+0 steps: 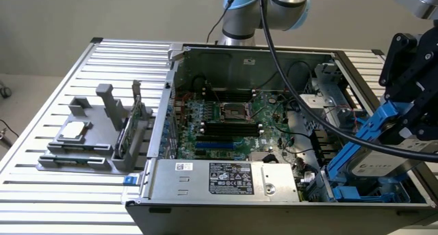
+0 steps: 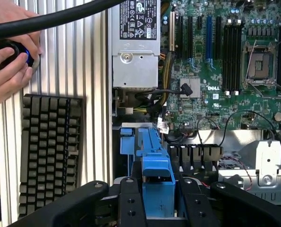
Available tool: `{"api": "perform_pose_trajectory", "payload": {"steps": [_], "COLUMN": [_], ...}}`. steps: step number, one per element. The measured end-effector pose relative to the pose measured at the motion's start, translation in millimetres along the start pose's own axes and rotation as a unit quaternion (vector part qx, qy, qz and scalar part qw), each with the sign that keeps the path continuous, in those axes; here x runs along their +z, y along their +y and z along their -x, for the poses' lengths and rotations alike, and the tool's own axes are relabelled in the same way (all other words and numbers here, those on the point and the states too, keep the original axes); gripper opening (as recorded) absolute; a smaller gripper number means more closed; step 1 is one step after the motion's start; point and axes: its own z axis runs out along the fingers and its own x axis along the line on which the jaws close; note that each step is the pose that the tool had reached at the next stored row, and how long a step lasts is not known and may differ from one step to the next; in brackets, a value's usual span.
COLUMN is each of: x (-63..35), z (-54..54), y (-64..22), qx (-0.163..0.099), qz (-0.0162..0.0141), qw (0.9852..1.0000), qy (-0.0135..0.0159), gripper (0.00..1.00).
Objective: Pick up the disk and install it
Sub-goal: 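Insert the disk into the insertion slot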
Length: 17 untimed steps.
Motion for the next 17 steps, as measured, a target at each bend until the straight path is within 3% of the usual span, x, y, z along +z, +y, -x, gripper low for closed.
{"api": "perform_pose_trajectory", "payload": {"steps": [17], "x": [4.8], "z": [-0.2], "y": [-1.6], "qx": [-0.014], "qz": [0.0005], "qw": [0.9999], "qy": [0.0001], "gripper": [0.33]}}
